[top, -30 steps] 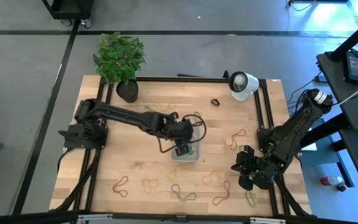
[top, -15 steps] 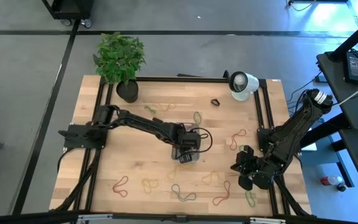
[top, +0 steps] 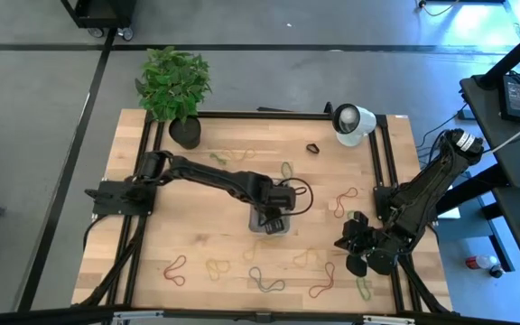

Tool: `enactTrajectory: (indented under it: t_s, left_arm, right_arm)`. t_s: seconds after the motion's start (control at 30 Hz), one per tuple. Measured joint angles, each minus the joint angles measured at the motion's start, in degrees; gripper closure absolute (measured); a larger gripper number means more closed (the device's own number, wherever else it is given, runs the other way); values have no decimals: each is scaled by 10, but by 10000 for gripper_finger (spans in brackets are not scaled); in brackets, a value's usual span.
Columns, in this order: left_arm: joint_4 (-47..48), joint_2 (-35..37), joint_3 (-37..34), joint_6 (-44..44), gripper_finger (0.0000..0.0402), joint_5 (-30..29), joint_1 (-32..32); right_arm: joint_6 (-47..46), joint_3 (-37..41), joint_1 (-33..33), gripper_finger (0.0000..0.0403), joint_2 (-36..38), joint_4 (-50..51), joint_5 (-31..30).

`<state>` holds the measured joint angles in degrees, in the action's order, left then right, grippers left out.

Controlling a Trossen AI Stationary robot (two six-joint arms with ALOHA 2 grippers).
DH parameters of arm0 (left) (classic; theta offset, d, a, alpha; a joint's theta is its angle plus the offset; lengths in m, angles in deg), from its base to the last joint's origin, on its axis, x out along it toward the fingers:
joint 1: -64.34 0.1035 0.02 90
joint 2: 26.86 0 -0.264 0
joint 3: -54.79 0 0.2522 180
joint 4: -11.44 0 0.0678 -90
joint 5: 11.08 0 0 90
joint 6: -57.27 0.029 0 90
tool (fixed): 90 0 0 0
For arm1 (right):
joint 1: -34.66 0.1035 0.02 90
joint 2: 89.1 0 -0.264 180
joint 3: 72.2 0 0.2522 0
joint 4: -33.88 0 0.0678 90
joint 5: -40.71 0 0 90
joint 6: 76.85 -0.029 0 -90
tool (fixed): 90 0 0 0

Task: Pick and place rubber bands into bin
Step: Put the blue rubber band into the gray bin

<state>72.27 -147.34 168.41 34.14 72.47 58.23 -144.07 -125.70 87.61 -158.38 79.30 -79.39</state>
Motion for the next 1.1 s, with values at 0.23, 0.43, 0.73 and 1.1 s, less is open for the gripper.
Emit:
enactTrajectory:
  t_s: [0.23,0.43,0.73,1.1]
  left_arm:
    - [138,1,118,81,277,-11,0]
    - [316,1,199,129,300,-87,-1]
    - [374,73,148,192,392,-114,-11]
    - [94,404,-244,179,400,-69,-18]
  right_arm:
    - [0,0,0,382,0,-15,0]
    - [0,0,0,382,0,-16,0]
    - [0,0,-12,382,0,-34,1]
    - [0,0,-74,382,0,-56,0]
